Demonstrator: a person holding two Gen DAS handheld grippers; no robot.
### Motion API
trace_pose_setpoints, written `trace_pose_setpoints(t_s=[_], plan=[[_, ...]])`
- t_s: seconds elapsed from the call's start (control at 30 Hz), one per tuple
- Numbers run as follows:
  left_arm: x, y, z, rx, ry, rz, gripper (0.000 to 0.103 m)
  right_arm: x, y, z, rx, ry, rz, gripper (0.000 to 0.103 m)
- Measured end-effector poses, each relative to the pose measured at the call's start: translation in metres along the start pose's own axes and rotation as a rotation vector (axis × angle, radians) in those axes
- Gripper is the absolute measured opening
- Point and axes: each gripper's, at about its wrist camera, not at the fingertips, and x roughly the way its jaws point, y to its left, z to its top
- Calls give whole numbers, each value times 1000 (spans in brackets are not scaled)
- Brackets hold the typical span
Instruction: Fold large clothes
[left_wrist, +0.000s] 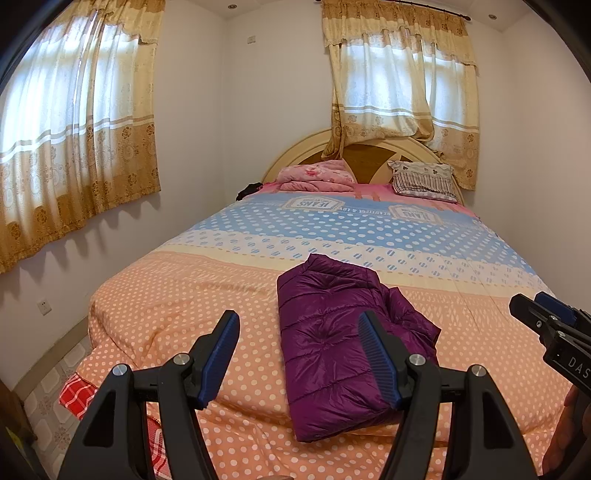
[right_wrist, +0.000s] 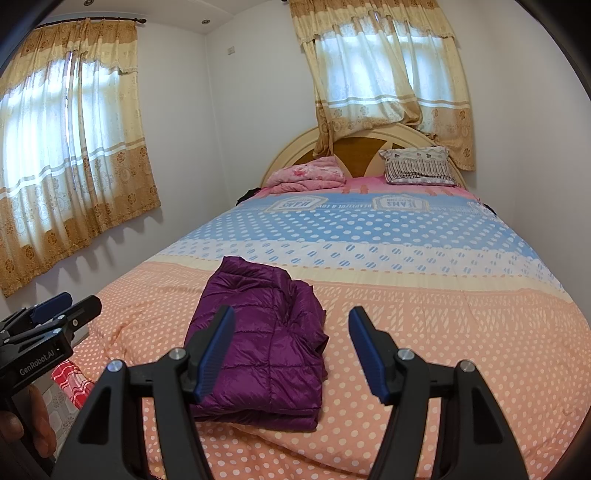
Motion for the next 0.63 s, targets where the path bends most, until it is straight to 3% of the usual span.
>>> trace_pose_setpoints(t_s=[0.63], plan=[[1,0,-1,9,-17,25,67,-2,5,-4,-3,3,2,67]])
